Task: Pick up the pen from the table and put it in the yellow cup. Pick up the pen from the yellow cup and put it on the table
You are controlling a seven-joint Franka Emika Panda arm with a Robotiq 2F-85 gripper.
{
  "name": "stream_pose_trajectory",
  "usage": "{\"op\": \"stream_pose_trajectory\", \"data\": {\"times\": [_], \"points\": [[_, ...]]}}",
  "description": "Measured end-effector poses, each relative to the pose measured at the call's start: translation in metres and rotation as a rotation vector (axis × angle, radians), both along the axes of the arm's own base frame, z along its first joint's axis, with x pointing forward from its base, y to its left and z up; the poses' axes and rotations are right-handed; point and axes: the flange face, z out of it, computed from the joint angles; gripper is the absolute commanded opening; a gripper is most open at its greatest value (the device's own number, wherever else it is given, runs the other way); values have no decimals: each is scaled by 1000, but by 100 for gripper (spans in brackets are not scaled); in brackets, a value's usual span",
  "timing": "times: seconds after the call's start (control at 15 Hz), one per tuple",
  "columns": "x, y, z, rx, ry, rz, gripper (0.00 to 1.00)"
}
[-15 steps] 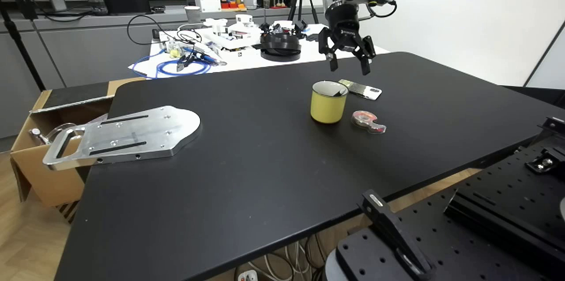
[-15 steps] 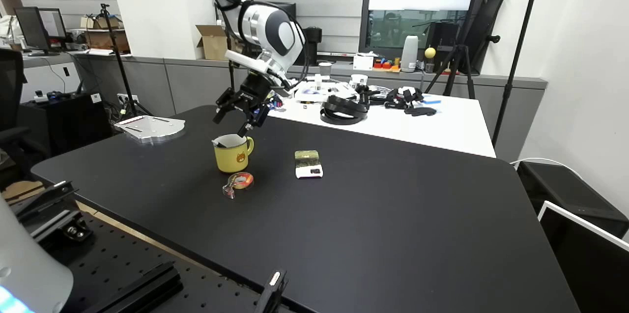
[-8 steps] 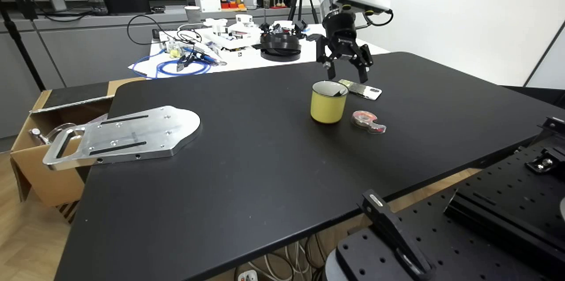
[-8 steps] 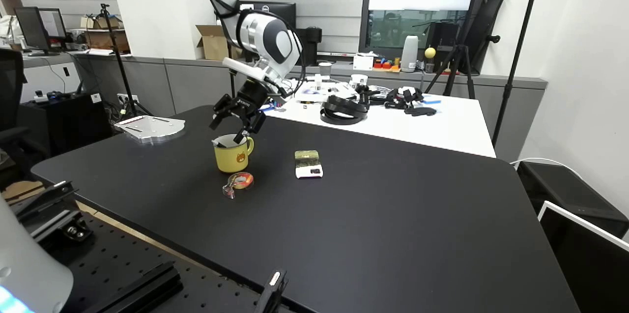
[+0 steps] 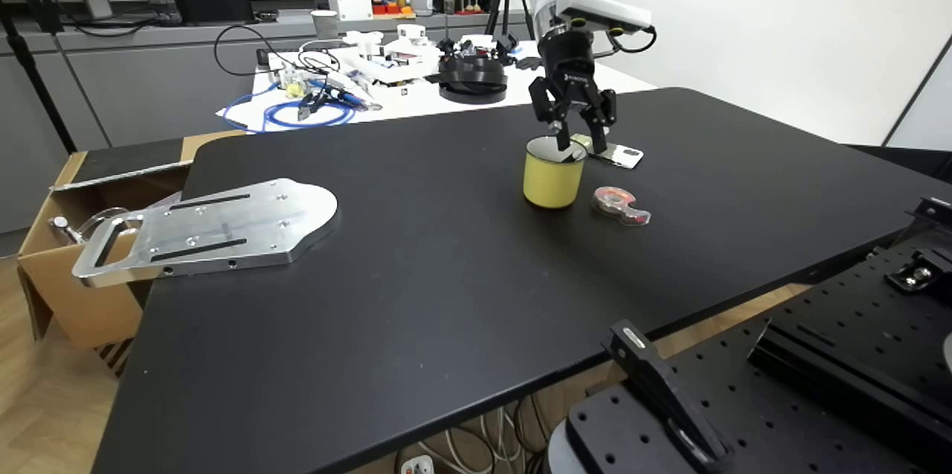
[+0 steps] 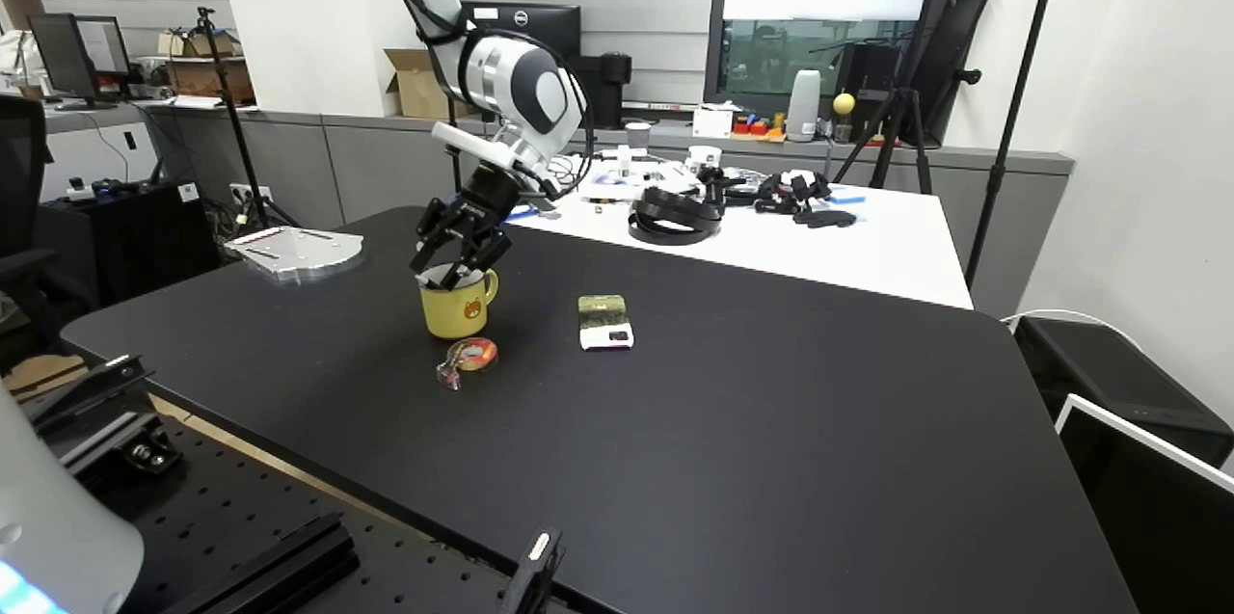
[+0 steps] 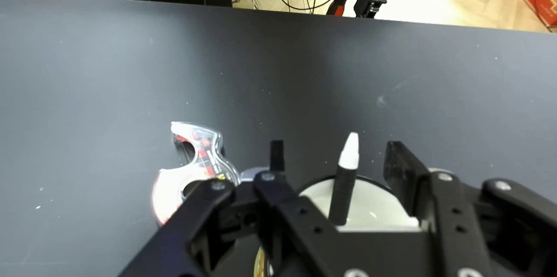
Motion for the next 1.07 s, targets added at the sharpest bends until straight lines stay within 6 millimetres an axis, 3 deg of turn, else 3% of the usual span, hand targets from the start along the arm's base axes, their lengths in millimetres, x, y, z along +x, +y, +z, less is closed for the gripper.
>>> {"op": "stream_pose_trajectory", "data": {"times": [0.2,0.33,0.8,1.07], "points": [[-1,1,-5,2,8,0,11],[-2,1,-10,4,16,-1,1],[-2,0,-14,15,46,-5,3],[0,3,-5,28,74,5,3]]}}
